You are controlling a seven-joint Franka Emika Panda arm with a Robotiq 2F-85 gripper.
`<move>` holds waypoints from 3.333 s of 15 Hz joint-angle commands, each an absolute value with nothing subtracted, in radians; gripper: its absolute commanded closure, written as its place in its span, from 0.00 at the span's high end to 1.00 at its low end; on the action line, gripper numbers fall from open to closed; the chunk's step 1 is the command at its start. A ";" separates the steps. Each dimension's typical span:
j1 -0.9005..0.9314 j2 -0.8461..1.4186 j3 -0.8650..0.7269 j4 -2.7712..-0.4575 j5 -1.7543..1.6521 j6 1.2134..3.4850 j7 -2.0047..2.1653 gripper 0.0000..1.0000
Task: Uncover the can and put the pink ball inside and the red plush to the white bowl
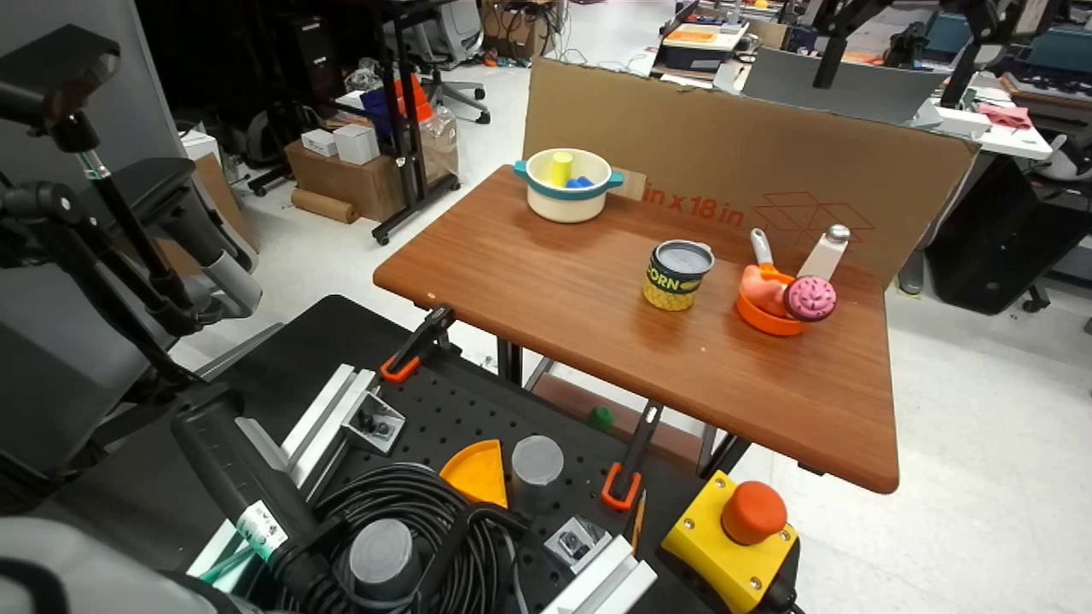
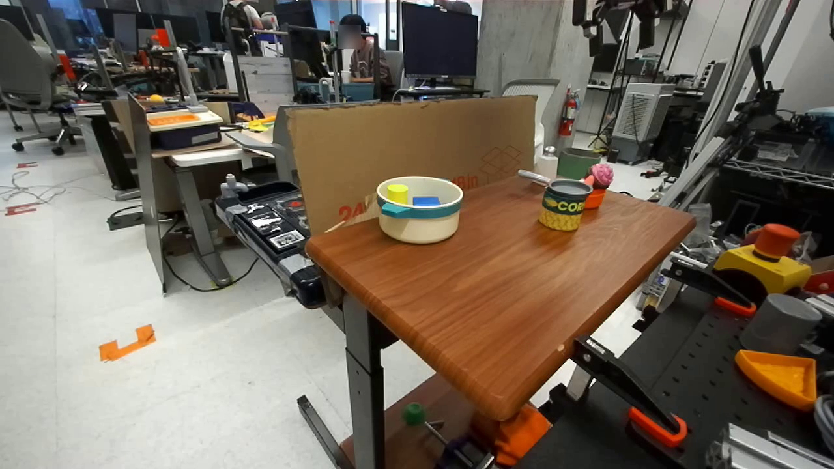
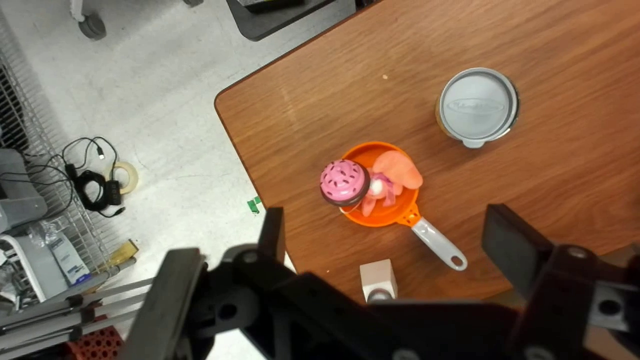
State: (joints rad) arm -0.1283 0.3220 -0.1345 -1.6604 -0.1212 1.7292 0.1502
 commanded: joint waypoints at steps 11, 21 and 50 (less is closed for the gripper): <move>-0.026 0.259 -0.099 -1.863 -0.273 1.853 0.139 1.00; -0.012 0.184 -0.077 -1.974 -0.303 1.889 0.122 1.00; -0.014 0.252 -0.113 -2.100 -0.153 2.150 0.548 1.00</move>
State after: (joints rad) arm -0.0236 0.2354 -0.0967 -2.1040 -0.1318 2.1218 0.5061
